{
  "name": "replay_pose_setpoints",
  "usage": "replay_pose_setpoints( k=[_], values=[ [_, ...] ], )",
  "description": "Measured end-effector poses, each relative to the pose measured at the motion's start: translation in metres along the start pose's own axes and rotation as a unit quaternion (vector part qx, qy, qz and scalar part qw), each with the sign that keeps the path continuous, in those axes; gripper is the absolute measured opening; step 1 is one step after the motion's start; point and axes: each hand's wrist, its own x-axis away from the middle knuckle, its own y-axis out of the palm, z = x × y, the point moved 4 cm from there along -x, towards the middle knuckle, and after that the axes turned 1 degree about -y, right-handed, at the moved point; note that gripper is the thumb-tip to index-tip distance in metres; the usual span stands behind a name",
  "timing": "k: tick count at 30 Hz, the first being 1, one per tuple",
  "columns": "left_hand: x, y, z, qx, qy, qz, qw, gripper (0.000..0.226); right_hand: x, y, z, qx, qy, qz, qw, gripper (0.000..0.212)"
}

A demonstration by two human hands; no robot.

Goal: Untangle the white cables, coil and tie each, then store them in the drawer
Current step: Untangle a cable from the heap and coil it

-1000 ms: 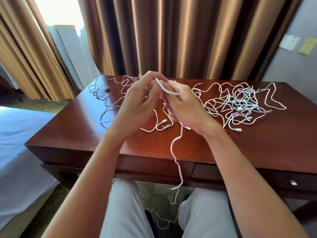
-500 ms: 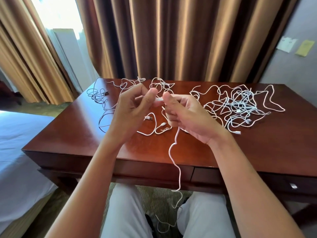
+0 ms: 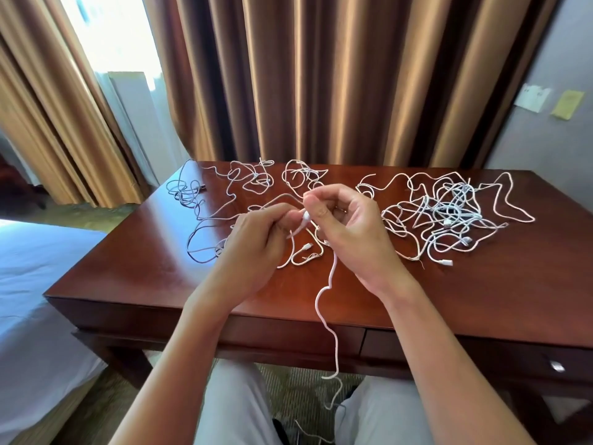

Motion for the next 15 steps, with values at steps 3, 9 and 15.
replay_pose_setpoints(
  k=[3, 9, 15],
  values=[
    [0.001, 0.003, -0.006, 0.053, -0.035, -0.022, 0.998, 0.037, 0.005, 0.000, 0.006, -0.114, 0.022, 0.027, 0.993, 0.016],
    [0.007, 0.021, -0.003, 0.136, -0.077, -0.058, 0.986, 0.032, 0.012, 0.000, 0.020, -0.263, 0.025, 0.165, 0.950, 0.018],
    [0.013, 0.030, -0.004, 0.285, -0.136, -0.065, 0.946, 0.035, 0.020, 0.005, 0.031, -0.218, 0.030, 0.191, 0.956, 0.033]
  ],
)
